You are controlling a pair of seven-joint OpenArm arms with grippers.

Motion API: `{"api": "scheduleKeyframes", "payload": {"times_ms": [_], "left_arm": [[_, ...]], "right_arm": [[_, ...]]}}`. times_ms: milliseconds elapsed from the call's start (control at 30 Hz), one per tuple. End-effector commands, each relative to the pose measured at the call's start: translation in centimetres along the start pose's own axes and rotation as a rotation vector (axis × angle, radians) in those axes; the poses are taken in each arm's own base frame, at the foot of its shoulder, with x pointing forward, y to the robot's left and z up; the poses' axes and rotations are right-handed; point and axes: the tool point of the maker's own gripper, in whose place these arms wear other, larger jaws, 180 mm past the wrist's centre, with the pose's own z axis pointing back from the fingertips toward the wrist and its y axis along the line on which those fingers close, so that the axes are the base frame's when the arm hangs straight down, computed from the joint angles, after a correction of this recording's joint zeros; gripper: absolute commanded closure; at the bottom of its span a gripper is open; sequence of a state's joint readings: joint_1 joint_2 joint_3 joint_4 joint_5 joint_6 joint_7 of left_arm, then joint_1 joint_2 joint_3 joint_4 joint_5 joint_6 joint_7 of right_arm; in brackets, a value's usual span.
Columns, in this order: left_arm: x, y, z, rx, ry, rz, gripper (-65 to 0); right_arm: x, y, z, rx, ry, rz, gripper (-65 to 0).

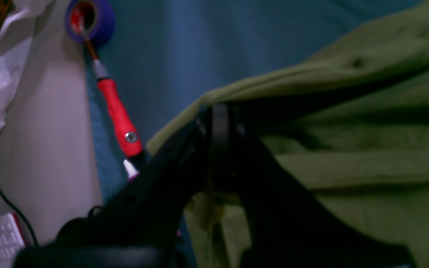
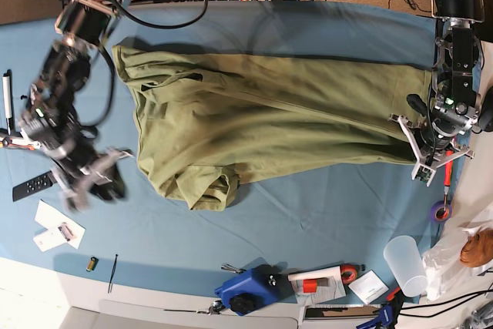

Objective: Layout the t-shirt on the table in an organized manner, then fold the t-shirt properly
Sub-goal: 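Move the right gripper to the shirt's hem corner and grasp it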

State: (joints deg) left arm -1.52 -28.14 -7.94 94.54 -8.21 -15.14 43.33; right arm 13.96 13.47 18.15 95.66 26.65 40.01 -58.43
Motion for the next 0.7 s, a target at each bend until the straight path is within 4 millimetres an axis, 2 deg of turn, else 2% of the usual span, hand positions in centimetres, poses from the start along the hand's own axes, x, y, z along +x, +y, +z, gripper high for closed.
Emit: {"api": "scheduleKeyframes", "payload": {"times_ms": [0,67,133,333,433,500,667], "left_arm": [[1.4,1.5,0.5,0.036,-0.038,-0.009,0.0],[1.0,1.7,0.5,0.05,-0.012,-0.023,0.0],[0.6,2.0,0.5,0.068,0.01,-0.039,0.0],[0.2,2.7,0.6,0.096,0.032,-0.063,0.0],[0.2,2.8,0.6,0.1,0.034,-0.067,0.0],[0.2,2.8,0.6,0.1,0.034,-0.066,0.0],[0.2,3.1,0.6,0.117,0.031,-0.047,0.0]], "right_arm": [[2.7,-0.3,0.0,-0.02,-0.058,0.068,-15.9],[3.8,0.4,-1.1,-0.033,-0.06,0.153,-15.9],[3.9,0.8,-2.4,-0.034,-0.033,0.179,-15.9],[0.4,2.1,-7.4,0.078,0.123,0.146,-16.3],[-1.4,3.1,-9.2,0.141,0.182,0.131,-24.3],[-2.4,3.8,-10.1,0.17,0.217,0.12,-25.6],[-1.9,5.7,-11.4,0.22,0.165,0.119,-25.6]]}}
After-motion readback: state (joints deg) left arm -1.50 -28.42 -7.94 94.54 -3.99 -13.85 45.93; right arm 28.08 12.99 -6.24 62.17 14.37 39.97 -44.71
